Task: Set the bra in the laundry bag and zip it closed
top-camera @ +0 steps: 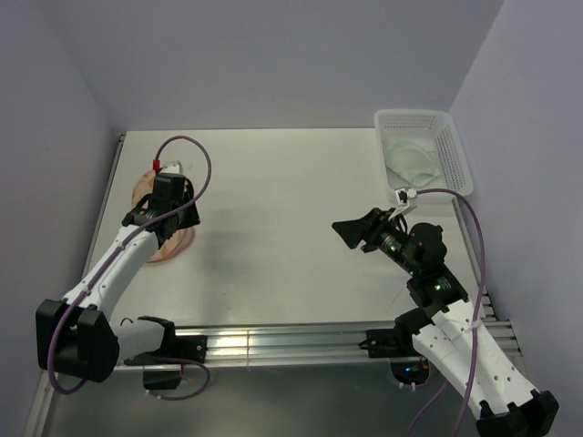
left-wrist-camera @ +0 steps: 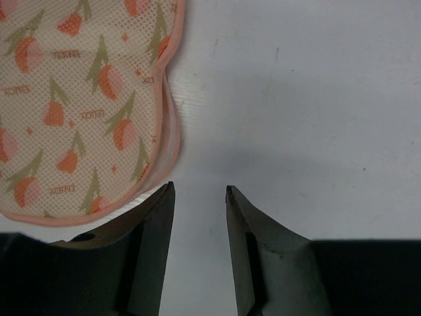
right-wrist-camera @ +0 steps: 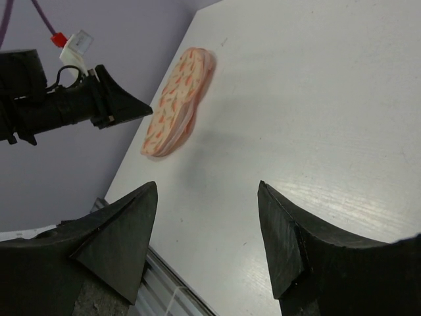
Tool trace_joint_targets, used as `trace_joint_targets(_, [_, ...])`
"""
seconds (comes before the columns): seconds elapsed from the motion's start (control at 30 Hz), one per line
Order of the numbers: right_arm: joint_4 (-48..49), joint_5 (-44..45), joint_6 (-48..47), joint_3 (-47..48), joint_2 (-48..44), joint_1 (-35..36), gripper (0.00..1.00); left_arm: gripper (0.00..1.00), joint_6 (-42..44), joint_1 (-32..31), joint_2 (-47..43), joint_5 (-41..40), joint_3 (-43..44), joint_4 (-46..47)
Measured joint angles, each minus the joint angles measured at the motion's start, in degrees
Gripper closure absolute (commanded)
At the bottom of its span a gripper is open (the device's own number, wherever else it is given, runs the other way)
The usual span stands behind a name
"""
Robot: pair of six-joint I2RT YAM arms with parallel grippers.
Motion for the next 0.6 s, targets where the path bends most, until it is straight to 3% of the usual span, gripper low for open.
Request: trace_joint_targets(0.6, [3.6,-2.0,-0.1,-1.1,0.8,2.9,0.31,0.67,1.0,0.4,21.1,-8.4,6.8,3.2])
